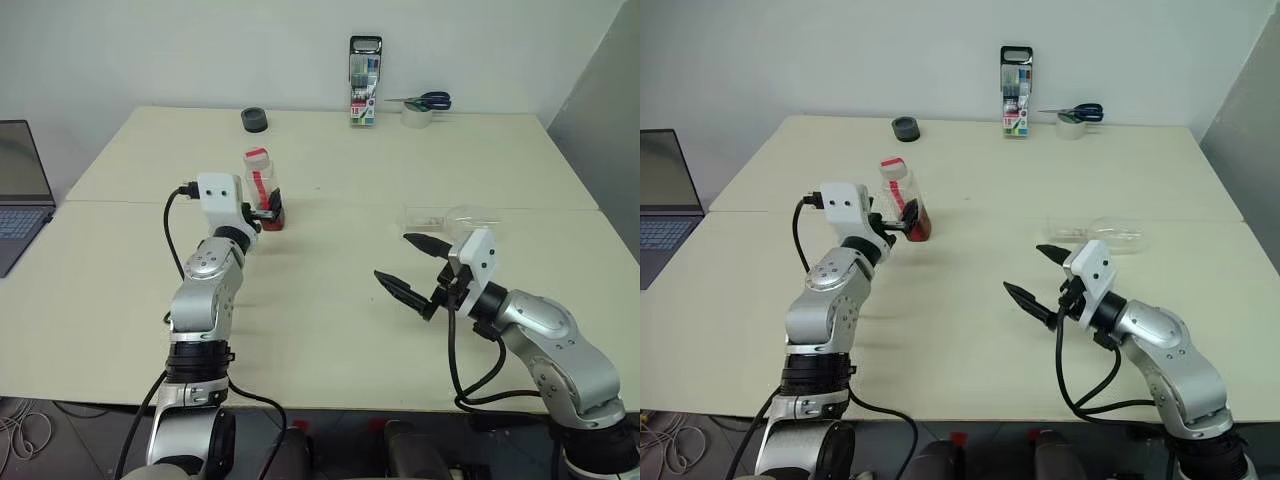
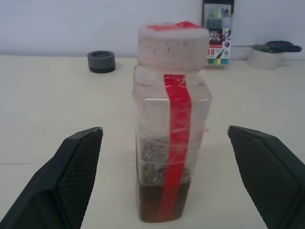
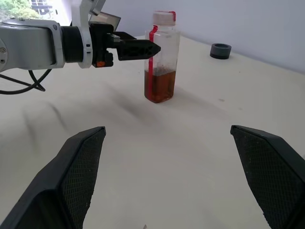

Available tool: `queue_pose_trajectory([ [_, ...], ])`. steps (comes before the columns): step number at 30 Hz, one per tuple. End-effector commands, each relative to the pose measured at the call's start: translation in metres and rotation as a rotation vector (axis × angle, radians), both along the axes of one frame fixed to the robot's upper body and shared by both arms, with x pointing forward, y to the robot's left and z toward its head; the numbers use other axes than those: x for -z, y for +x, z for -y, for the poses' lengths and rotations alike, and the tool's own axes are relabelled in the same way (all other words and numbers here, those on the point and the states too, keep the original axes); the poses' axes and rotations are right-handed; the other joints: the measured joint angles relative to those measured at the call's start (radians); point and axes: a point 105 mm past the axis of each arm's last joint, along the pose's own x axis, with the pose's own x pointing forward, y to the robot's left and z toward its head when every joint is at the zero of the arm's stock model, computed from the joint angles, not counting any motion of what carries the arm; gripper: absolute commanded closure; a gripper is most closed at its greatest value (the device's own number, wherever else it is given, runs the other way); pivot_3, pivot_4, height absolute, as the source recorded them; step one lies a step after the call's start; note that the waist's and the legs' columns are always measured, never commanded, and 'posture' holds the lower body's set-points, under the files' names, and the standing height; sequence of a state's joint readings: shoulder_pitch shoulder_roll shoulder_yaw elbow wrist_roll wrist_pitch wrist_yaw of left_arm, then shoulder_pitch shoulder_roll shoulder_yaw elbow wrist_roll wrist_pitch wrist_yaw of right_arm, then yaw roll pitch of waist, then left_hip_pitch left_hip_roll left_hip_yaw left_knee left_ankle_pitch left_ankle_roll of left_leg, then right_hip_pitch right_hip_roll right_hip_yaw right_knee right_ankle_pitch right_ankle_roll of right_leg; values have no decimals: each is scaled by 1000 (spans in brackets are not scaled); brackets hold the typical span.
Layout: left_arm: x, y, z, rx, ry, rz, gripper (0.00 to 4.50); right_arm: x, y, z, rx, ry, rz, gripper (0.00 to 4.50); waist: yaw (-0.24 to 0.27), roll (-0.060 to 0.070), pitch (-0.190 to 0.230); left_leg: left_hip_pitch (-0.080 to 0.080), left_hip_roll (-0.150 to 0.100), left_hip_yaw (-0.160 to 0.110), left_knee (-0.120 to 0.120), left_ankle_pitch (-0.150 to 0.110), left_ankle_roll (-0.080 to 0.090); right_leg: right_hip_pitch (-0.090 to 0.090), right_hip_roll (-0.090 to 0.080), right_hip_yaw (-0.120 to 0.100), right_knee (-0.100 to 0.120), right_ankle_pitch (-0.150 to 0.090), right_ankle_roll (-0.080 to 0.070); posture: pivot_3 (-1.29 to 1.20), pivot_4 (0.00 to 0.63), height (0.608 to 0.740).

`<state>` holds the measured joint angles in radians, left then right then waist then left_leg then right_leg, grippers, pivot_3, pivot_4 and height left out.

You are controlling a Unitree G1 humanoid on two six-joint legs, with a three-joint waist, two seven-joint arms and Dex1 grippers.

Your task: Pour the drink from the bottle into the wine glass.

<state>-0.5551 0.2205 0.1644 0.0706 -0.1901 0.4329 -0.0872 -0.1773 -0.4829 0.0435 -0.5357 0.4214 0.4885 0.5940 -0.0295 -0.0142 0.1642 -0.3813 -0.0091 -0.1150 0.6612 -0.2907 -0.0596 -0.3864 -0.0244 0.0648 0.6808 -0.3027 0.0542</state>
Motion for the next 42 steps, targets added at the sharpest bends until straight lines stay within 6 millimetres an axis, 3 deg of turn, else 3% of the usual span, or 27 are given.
queue_pose_trajectory([
  [1, -20, 7, -1, -21, 6, 50, 20, -14, 0, -2, -7, 18, 50, 0, 0, 0, 0, 0, 0, 0, 0, 0, 0, 0, 0, 0, 0, 0, 0, 0, 150, 740],
  [22, -30, 43, 10, -21, 44, 42, 20, -27, 4, -5, -12, 25, 59, 0, 0, 0, 0, -1, -1, 0, 0, 2, -3, -1, 0, 0, 0, 0, 0, 0, 150, 740],
  [42, -36, 56, 16, -6, 84, 57, 20, -29, 4, -5, -10, 20, 58, 0, 0, -1, 0, -1, -4, 0, 0, 2, -3, -1, 0, 0, 0, 0, 0, 0, 150, 740],
])
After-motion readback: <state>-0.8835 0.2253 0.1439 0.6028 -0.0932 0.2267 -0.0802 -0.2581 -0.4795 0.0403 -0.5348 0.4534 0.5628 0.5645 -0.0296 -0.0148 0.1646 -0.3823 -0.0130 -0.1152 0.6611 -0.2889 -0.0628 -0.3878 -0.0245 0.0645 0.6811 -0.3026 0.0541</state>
